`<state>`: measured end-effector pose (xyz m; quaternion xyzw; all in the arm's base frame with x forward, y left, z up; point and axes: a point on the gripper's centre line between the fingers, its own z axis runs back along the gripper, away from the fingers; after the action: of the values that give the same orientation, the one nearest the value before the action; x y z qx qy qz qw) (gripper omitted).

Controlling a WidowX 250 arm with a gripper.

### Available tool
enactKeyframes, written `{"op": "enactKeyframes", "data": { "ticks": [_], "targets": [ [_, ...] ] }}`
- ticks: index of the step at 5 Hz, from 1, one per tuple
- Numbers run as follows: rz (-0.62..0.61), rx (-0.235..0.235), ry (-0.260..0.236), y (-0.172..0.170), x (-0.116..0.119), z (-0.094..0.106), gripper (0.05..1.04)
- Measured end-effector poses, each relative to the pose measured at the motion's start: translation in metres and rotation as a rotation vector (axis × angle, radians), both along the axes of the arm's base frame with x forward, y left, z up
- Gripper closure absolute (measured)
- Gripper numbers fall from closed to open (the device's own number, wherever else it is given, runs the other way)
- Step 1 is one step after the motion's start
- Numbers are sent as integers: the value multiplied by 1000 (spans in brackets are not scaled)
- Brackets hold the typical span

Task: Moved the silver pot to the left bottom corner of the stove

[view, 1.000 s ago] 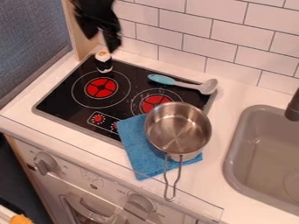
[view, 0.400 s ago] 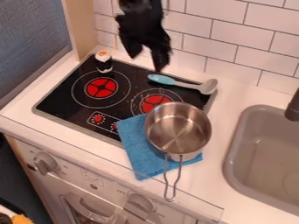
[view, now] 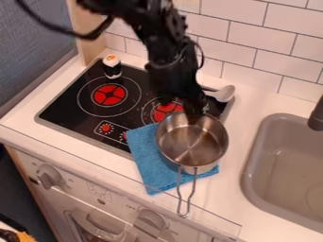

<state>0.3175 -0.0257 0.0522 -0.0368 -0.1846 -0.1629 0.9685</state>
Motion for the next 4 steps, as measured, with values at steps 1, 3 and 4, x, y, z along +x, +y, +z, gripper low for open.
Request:
{"op": "enactKeyframes", "data": {
  "ticks": [1,3,4],
  "targets": [
    [-6,7,52,-3,-20,-12,83],
    [-26,9,88,-3,-32,-21,157],
    [-40,25,106,-2,-30,-29,330]
  ]
}}
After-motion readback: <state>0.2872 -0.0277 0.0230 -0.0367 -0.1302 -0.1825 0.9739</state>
